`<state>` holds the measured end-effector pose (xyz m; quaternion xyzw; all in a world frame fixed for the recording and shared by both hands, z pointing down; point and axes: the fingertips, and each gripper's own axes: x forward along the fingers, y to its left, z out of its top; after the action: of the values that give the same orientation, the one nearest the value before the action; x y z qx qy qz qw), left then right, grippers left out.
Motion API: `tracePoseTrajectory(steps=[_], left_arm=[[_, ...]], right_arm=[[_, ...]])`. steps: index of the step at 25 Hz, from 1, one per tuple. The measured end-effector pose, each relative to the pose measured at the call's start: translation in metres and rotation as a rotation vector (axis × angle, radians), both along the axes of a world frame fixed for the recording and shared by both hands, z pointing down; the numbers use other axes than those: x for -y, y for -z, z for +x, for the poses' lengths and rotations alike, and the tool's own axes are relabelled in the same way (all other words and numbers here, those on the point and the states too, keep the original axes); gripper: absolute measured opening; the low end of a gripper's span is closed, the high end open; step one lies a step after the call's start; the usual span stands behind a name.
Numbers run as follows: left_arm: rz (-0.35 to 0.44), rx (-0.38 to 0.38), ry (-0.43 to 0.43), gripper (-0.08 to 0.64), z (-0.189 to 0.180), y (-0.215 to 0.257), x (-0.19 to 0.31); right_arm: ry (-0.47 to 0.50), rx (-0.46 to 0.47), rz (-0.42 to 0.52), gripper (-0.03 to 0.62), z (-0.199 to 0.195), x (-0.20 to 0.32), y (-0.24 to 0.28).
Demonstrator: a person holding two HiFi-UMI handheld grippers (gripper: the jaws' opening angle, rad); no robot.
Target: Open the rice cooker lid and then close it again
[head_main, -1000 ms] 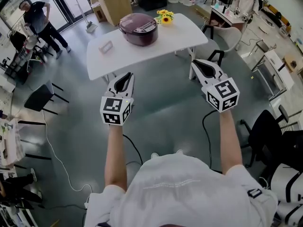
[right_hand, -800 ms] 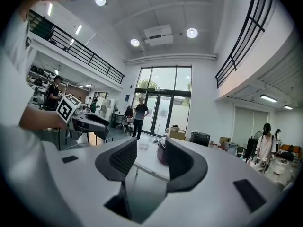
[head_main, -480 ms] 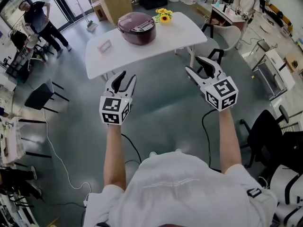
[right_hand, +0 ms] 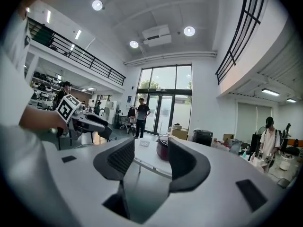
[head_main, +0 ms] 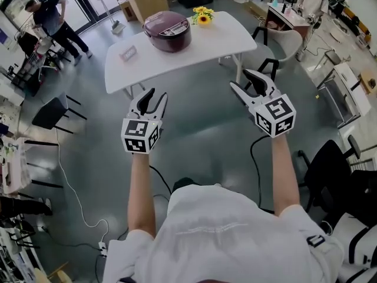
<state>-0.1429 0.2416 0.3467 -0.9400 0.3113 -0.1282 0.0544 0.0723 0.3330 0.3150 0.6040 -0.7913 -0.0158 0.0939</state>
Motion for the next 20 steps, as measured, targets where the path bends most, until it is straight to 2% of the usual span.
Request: tracePoseTrajectory(steps=[6, 12, 20], left_arm=[[-0.038, 0.017, 0.03, 0.176, 0.014, -0.015, -0.005], [-0.032, 0.02, 0.02, 0.176, 0.033, -0.016, 0.007], [-0.051, -0.005, 0.009, 0.173, 0.055, -0.031, 0.07]], right_arm=[[0.005, 0.012, -0.022, 0.236, 0.025, -0.006, -0.015], [-0.01, 0.019, -0.022, 0.236, 0.043, 0.006, -0.018], [-0.013, 0.007, -0.047, 0.235, 0.058, 0.065, -0.033]])
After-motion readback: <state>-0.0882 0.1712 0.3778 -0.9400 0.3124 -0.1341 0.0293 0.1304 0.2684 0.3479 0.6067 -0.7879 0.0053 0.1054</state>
